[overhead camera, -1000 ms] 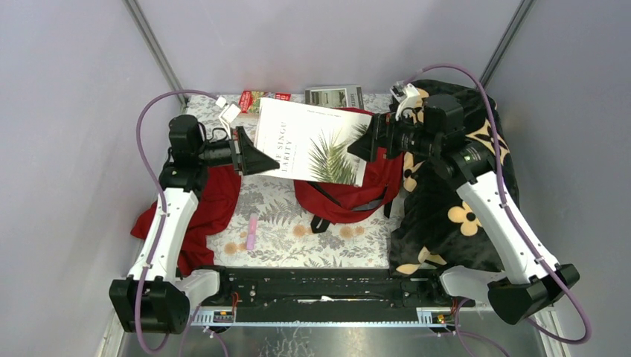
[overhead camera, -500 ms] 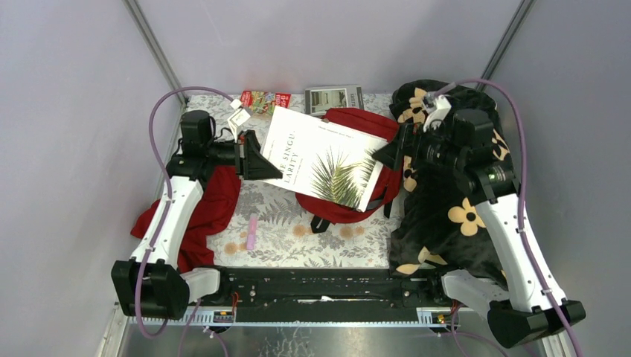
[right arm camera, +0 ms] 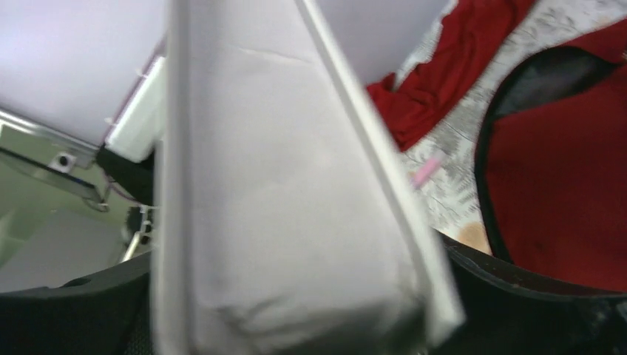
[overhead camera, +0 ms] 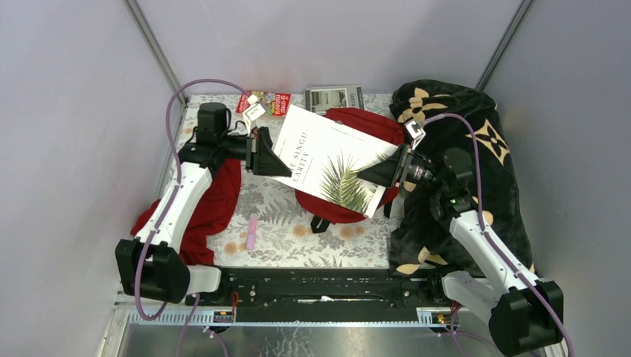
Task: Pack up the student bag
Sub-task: Pick up the book from the center of the board.
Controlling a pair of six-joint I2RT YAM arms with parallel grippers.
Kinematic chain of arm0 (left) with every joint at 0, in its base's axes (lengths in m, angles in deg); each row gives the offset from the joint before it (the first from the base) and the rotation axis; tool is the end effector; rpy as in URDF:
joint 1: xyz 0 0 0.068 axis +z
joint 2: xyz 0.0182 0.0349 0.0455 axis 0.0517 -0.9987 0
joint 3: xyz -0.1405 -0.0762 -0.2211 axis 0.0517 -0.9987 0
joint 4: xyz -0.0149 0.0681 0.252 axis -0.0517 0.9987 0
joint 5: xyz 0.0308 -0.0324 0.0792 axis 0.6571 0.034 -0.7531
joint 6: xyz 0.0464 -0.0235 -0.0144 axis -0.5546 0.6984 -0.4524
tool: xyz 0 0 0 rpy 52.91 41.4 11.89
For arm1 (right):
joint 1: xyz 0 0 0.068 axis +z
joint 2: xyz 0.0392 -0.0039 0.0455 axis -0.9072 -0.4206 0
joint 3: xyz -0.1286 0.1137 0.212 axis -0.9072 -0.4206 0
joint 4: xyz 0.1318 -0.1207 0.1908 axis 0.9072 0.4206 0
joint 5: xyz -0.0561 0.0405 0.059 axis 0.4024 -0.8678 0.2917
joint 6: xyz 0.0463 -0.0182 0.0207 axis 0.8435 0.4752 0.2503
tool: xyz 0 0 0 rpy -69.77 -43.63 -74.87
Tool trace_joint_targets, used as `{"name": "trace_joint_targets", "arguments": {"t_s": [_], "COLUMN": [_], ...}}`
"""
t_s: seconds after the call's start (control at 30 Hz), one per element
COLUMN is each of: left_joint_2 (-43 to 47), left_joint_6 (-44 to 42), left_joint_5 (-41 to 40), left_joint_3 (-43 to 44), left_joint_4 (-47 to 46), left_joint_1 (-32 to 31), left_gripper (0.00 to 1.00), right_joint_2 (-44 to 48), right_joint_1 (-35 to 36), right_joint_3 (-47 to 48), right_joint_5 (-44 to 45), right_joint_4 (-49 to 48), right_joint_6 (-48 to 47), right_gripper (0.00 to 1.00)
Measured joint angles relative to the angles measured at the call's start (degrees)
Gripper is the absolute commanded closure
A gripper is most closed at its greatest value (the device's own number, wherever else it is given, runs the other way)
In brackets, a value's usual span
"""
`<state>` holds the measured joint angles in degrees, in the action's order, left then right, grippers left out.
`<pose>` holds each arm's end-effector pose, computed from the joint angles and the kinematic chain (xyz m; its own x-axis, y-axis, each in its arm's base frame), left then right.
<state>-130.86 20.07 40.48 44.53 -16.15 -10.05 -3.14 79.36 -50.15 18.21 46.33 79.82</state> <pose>0.2578 -0.0680 0.3579 -0.6303 0.0690 -0.7733 0.7724 -0.0449 -0.6335 0.2050 0.0827 0.3276 -0.6618 0.2788 -0.6959 -0.6762 0.1787 0.7147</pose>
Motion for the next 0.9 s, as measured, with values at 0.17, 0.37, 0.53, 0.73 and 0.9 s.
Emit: {"name": "trace_joint_targets", "arguments": {"t_s": [0.17,0.37,0.53,0.73,0.9], "left_joint_2": [-4.31,-10.45,-13.49,-14.36,-13.38], "left_joint_6": [0.46,2.56,2.93,-0.94,-6.01], "left_joint_5": [-0.66,1.75,-4.79,-30.08,-49.09], "left_joint_3": [3.65,9.88,11.41,12.61,10.99], "left_joint_4": [0.92,2.67,2.58,5.86,7.72], "left_joint_1": [-1.92,-2.73,-3.32,-5.14,-9.38], "left_gripper": [1.00,0.62,0.26,0.09,0.01], "right_joint_2": [-0.44,-1.11,1.38,2.78,7.80], "right_joint_1": [-0.39,-1.55,-1.46,0.42,-0.22], "right_joint_3": [-2.95,-4.59,-0.15,17.99,20.37], "right_joint_5": [-0.52,1.01,5.05,25.49,43.58], "right_joint_4": [-18.88,-24.13,-5.51,33.86,46.82], "right_joint_6": [12.61,16.06,7.45,-7.32,-10.88], "right_gripper": [0.46,0.81,0.78,0.86,0.85]}}
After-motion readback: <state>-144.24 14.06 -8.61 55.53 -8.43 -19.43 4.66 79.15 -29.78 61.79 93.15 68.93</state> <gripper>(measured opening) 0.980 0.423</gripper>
